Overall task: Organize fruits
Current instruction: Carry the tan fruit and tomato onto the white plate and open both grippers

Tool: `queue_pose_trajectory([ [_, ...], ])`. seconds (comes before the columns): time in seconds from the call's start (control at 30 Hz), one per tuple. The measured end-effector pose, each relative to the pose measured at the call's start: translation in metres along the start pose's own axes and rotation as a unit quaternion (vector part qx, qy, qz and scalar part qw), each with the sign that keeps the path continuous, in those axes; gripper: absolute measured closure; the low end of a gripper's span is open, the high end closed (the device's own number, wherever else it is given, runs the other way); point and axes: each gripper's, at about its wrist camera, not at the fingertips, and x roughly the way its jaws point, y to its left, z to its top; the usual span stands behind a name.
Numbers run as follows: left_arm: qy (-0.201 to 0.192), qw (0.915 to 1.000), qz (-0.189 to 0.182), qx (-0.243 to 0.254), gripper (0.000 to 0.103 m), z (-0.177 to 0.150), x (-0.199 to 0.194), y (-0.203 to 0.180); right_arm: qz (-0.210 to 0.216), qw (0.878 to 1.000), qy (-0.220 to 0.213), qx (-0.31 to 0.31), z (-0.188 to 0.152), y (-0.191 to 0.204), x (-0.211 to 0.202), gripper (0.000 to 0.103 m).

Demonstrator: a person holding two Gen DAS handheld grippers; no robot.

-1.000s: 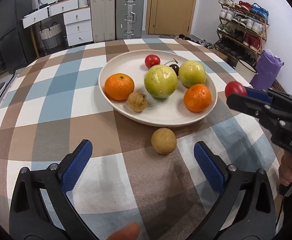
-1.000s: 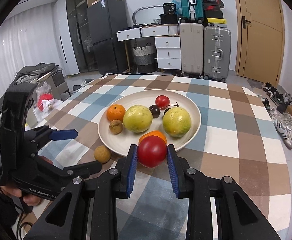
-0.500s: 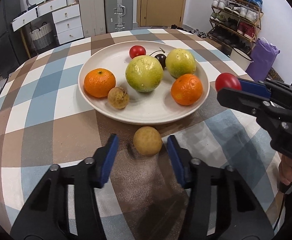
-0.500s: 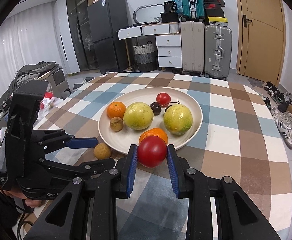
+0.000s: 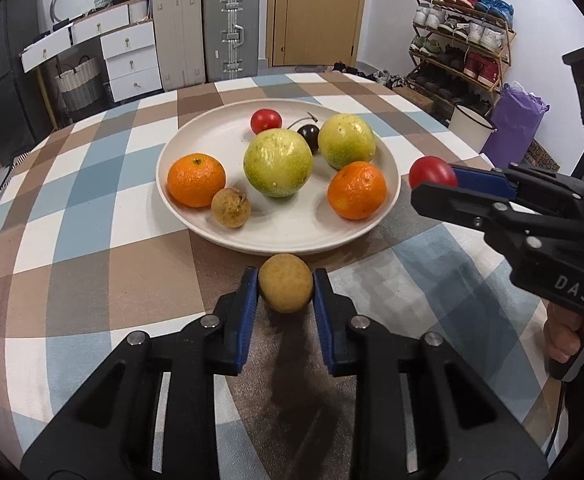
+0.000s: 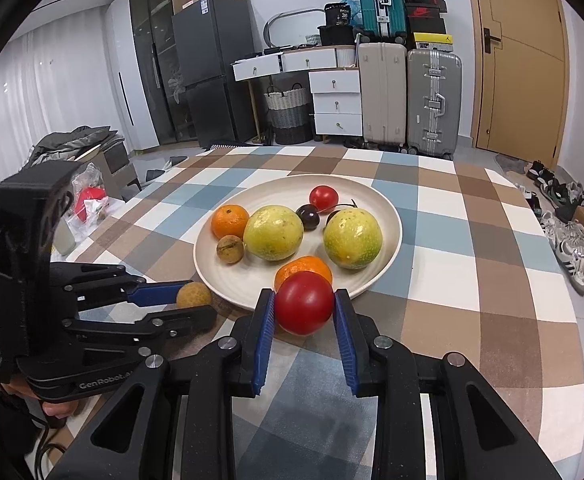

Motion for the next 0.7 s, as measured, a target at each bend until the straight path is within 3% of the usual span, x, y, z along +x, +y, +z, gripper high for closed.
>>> queue_pose_trajectory([
  [0.23,-0.045,0.9989,-0.003,-0.011,0.079,0.005,-0.030,0.007,0.007,1.000,-0.013,0.003,0.002,-0.001,-0.007,0.073],
  [0.7,-0.098,0.9949,0.008,-0.018,0.079,0.035,-0.058,0.017,0.032,0.999,-0.021,-0.003,0.022,0.006,-0.014,0.073],
])
